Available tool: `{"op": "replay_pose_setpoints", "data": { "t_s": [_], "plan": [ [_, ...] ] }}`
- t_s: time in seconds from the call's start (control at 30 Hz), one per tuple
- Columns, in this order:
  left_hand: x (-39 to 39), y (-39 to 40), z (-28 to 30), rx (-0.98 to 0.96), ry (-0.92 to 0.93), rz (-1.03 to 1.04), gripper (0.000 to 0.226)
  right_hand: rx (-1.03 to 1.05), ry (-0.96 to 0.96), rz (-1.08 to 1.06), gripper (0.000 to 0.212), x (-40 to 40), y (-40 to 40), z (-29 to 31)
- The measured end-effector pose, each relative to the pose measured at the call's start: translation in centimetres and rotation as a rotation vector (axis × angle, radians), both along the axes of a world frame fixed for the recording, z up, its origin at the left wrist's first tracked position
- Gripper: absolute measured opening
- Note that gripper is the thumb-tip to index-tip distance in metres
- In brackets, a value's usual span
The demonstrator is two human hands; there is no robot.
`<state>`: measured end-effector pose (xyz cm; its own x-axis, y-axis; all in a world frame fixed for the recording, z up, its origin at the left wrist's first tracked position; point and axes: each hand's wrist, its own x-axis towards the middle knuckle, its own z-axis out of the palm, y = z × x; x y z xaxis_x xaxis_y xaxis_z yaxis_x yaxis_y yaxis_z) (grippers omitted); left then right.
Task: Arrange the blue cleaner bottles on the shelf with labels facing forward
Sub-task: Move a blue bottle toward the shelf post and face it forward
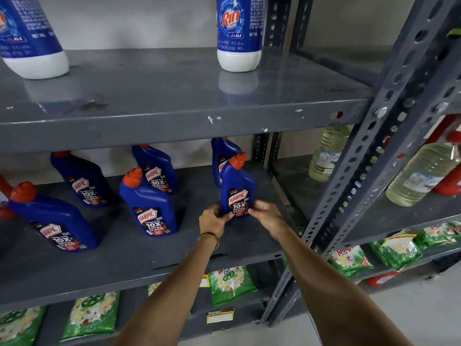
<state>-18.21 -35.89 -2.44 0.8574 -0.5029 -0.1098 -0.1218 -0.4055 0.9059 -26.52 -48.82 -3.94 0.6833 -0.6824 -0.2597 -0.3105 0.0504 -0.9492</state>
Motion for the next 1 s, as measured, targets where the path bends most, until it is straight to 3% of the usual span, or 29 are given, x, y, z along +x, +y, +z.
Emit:
{"op": "replay_pose_setpoints", "data": {
  "t_s": [0.3,0.53,1.0],
  "plan": [
    [-0.7,0.1,0.0,0.016,0.037,0.038,0.046,-0.152,0.175,-0.093,0.039,-0.1,1.0,0.3],
    [-1.7,1.3,-0.5,0.002,0.066,0.040,0.047,-0.159,0.180,-0.073,0.047,-2.1,1.7,0.1],
    [-5.5,4.4,-0.3,0.006,0.028,-0.030,0.035,-0.156,0.116,-0.064,0.043,-6.9,4.8,-0.4]
  ]
}}
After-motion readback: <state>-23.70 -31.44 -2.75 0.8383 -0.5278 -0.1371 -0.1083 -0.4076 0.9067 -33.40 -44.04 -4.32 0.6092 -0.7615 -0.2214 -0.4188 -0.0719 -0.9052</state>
